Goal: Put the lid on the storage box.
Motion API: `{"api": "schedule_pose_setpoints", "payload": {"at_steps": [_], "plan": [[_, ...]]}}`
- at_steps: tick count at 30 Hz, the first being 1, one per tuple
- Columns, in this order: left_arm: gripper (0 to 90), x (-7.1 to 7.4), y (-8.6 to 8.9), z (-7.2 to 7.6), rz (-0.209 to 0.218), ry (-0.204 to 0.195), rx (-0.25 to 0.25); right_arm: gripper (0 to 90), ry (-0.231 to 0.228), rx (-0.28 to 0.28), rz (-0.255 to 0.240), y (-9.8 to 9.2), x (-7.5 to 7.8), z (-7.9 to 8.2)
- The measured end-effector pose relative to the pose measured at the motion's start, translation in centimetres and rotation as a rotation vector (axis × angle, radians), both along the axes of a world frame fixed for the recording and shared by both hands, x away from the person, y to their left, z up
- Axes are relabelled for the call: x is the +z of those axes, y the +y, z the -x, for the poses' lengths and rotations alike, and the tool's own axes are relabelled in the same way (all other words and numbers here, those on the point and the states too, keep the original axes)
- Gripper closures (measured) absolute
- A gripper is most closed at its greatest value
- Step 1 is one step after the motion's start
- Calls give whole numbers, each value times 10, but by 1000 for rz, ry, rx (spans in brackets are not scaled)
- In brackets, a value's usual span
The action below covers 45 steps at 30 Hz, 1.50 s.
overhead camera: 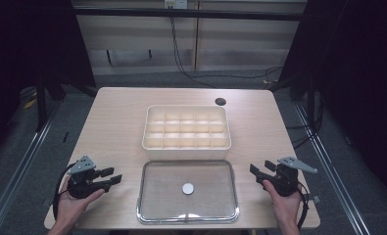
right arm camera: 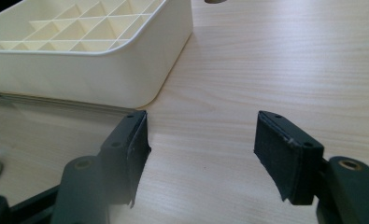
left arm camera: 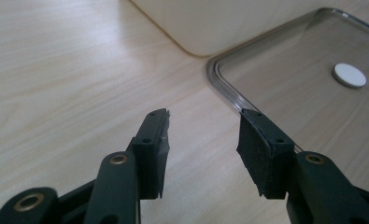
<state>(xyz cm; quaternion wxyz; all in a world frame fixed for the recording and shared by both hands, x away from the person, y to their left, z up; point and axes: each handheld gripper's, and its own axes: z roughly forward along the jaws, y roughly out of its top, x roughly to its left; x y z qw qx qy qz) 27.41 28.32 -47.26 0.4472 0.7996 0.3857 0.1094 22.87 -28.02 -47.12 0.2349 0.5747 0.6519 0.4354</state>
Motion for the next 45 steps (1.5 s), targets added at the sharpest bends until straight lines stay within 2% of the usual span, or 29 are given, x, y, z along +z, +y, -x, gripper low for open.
{"api": "schedule_pose_setpoints", "payload": {"at_steps": [1, 3, 6, 8, 10, 12, 15, 16, 17, 18, 19, 20, 22, 24, 25, 26, 28, 29, 30, 32, 35, 38, 41, 43, 44, 45], "plan": [[528, 0, 0, 0, 0, 0, 0, 356, -2, -3, 14, 1, 0, 0], [489, 0, 0, -1, 37, 15, -11, 364, 16, 2, 27, 4, -2, 1], [458, 0, -1, 0, 36, 31, -10, 383, 34, 34, 22, 7, -2, 3], [486, 0, -2, 1, 25, 39, -15, 410, 47, 45, 16, 6, -1, 5], [489, 1, -6, 3, 20, 29, -36, 372, 43, 95, -8, 6, 5, 9], [494, 0, -8, 4, 19, 25, -47, 350, 47, 103, -27, 6, 6, 10], [483, 0, -13, 7, 5, 3, -66, 346, 65, 123, -1, 11, 4, 11], [482, -1, -15, 7, -7, 20, -81, 347, 67, 133, 9, 14, 3, 11], [483, -1, -15, 7, -7, 20, -81, 347, 67, 133, 9, 14, 3, 11], [487, -1, -17, 8, -24, 21, -88, 349, 68, 170, 16, 21, -1, 7], [487, 0, -18, 8, -34, 17, -95, 349, 68, 170, 16, 21, -1, 7], [490, 0, -19, 8, -42, 25, -97, 348, 67, 186, 25, 23, -2, 5], [480, 1, -19, 5, -15, 63, -125, 359, 73, 220, 24, 33, -2, 2], [444, 1, -22, 4, -18, 103, -118, 359, 83, 230, 30, 38, -1, 0], [443, 1, -22, 4, -18, 103, -118, 359, 83, 230, 30, 38, -1, 0], [423, 0, -24, 3, -17, 128, -112, 375, 101, 251, 49, 42, -1, -2], [397, 1, -26, 1, -11, 143, -110, 376, 118, 259, 53, 45, 1, -6], [397, 1, -26, 1, -11, 143, -110, 376, 118, 259, 53, 45, 1, -6], [389, 3, -28, -1, 0, 134, -94, 389, 141, 276, 45, 49, 3, -10], [370, 6, -31, -3, 11, 132, -92, 395, 157, 277, 55, 53, 6, -14], [365, 9, -38, -5, -8, 123, -86, 417, 176, 280, 50, 59, 9, -20], [366, 10, -45, -4, -2, 128, -103, 391, 186, 305, 55, 63, 13, -25], [422, 15, -50, -4, 9, 115, -114, 397, 178, 308, 42, 64, 20, -28], [424, 23, -53, -14, 42, 123, -107, 415, 192, 310, 26, 62, 20, -32], [439, 23, -53, -14, 42, 123, -107, 415, 192, 310, 26, 62, 20, -32], [479, 23, -57, -24, 45, 122, -110, 431, 203, 300, 27, 60, 17, -34]]}}
